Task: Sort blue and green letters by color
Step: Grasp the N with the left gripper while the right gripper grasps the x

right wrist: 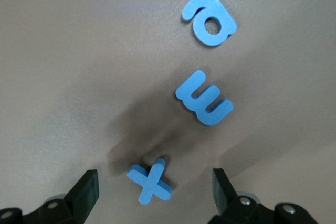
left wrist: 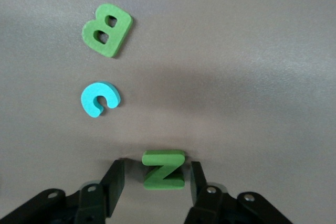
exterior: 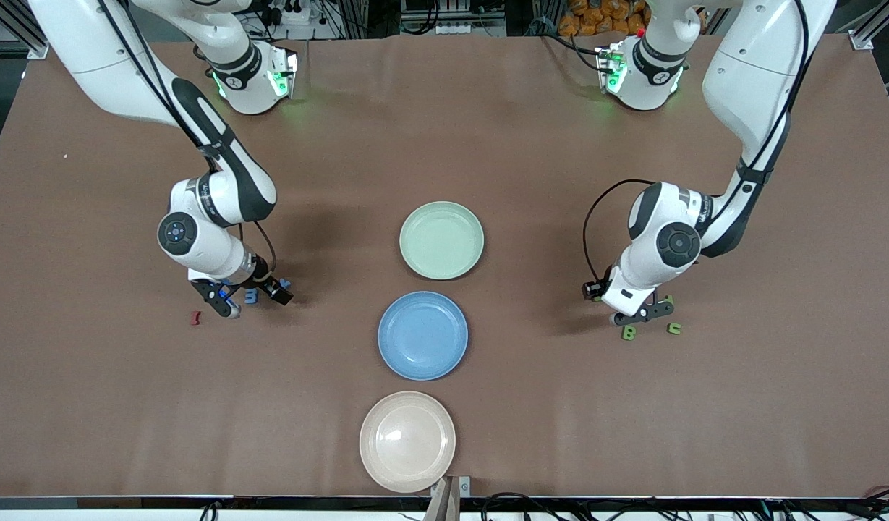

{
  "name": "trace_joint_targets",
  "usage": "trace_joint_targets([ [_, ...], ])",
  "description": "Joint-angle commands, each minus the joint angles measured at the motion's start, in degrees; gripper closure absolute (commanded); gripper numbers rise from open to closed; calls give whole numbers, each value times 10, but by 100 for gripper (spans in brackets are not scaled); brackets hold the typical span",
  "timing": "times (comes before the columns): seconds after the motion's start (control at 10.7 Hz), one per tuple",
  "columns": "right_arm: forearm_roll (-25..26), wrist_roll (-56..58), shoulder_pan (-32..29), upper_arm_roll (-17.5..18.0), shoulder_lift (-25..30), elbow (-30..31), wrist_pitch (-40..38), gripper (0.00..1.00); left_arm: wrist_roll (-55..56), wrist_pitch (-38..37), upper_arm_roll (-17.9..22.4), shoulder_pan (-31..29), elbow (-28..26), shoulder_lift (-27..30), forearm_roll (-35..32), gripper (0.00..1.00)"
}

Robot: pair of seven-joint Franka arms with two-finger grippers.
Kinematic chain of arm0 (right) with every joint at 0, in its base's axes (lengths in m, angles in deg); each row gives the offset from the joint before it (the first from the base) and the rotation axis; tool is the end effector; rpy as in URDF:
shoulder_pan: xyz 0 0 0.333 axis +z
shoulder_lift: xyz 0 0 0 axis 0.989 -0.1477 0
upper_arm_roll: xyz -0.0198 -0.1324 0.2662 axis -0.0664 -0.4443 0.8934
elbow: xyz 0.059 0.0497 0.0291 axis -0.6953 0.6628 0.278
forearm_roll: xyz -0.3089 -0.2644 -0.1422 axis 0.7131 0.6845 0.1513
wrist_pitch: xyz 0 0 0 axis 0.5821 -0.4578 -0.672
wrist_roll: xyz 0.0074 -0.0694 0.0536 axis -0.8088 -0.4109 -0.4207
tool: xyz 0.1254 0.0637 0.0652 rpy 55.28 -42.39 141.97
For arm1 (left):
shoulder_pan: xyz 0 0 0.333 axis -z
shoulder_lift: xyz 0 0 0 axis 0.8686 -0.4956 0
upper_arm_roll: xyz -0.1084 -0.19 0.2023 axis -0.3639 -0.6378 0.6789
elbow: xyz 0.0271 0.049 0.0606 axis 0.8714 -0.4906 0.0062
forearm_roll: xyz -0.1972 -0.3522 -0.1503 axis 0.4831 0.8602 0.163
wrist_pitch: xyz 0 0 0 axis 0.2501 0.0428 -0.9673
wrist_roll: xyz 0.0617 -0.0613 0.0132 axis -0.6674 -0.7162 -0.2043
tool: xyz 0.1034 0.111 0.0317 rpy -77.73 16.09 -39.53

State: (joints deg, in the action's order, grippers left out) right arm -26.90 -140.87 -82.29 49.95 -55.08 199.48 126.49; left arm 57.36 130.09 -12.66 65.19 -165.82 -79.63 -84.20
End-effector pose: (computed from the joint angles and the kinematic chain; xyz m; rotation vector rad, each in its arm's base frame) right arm 0.5702 0.1211 0.0789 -2.8570 1.0919 0.0905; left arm 0.5893 -0.1876 0.0851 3.0774 0.3371 -0.0748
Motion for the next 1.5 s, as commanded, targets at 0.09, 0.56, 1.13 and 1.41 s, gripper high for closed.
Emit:
trace_joint_targets([
  [0.09, -3, -10, 10, 1, 10, 20, 11, 25, 15, 13, 2, 4, 2, -11, -19, 66],
  [0.56, 7, -32, 26, 2, -1, 20, 11, 61, 18, 9, -2, 9, 20, -8, -44, 100],
  [1.13, 36, -31, 16, 1, -4, 20, 13, 49, 170, -6, -44, 101, 60, 14, -38, 100],
  [1.41, 36, -26, 9, 1, -5, 19, 32, 46, 295, -17, -44, 187, 82, 9, -39, 100],
])
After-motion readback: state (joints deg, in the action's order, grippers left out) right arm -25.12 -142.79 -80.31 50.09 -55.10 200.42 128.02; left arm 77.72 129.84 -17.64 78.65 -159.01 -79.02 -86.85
